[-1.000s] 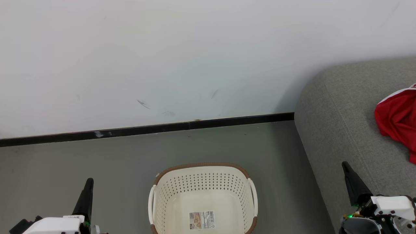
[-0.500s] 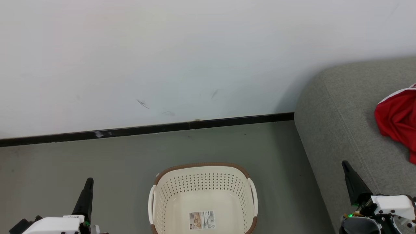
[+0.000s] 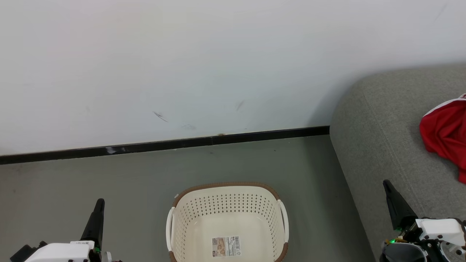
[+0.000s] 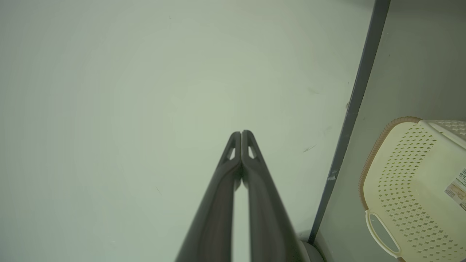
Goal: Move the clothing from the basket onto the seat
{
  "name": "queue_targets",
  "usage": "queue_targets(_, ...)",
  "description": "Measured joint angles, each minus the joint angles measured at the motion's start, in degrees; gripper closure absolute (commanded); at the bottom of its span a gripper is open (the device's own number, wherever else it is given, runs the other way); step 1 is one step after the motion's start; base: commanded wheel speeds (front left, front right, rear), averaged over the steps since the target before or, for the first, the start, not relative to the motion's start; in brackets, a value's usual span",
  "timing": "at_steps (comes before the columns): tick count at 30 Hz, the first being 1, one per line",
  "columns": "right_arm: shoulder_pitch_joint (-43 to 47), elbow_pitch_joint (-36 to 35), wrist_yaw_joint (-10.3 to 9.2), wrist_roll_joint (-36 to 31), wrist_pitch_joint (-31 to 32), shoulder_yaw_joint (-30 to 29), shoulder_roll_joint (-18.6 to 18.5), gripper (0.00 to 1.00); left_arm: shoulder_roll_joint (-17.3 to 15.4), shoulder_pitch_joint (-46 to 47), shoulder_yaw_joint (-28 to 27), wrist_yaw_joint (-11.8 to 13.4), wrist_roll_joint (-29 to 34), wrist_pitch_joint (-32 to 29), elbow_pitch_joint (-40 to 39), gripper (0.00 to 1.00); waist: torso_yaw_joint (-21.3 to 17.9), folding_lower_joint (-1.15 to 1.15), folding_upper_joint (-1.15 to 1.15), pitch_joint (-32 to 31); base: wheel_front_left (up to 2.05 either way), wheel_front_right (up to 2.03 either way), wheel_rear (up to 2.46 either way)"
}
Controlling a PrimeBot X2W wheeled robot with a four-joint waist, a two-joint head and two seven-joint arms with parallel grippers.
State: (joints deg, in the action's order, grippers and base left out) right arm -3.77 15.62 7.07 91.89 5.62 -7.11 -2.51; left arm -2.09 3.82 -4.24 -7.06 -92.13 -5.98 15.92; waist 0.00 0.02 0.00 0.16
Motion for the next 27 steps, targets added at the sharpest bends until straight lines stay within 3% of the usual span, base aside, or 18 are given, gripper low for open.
queue_targets(27,0.00,0.00,0.00,0.00,0.00,-0.02,0.01,1.00,0.00,0.00,-0.01,-0.08,0.00,0.00,-0.04,1.00,0.00,-0.01,0.00,0.00,0.00,0.00,0.00)
